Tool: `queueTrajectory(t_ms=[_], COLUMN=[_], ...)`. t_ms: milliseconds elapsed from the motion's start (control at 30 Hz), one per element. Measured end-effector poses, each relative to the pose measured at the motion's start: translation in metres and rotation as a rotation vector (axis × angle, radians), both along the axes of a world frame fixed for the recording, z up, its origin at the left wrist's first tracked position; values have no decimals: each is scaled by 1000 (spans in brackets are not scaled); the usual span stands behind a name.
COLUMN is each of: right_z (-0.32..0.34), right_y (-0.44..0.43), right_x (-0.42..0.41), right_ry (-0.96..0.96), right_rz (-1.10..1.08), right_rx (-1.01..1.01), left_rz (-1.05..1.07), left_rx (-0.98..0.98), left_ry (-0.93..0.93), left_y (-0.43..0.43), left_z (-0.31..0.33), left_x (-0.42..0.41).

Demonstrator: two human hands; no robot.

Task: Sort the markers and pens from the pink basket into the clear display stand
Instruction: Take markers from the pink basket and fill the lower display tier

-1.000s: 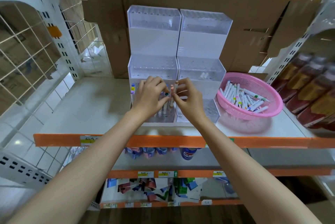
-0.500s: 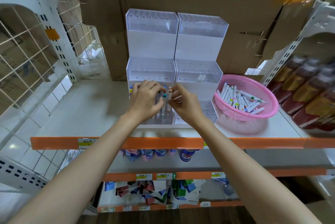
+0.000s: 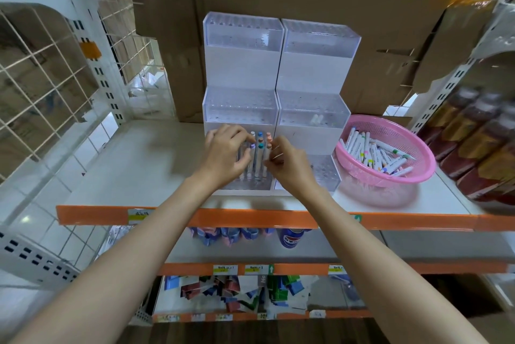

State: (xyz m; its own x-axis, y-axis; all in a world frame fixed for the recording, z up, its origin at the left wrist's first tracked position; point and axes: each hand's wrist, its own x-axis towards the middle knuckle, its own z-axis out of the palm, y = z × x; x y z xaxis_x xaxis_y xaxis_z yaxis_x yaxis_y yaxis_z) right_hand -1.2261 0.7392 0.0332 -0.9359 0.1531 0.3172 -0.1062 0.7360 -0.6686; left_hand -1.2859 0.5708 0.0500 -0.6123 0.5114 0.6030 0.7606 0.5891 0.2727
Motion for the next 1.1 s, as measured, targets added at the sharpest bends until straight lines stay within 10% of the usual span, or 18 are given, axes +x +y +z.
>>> queueTrajectory(t_ms=[1100], right_z=[19], right_y=[128], right_x=[63], right_ry=[-77], right_rz=[-248], right_rx=[525], left_rz=[-116], left_rx=[-340], left_ry=[33], left_y=[135], left_z=[6], left_x=[52])
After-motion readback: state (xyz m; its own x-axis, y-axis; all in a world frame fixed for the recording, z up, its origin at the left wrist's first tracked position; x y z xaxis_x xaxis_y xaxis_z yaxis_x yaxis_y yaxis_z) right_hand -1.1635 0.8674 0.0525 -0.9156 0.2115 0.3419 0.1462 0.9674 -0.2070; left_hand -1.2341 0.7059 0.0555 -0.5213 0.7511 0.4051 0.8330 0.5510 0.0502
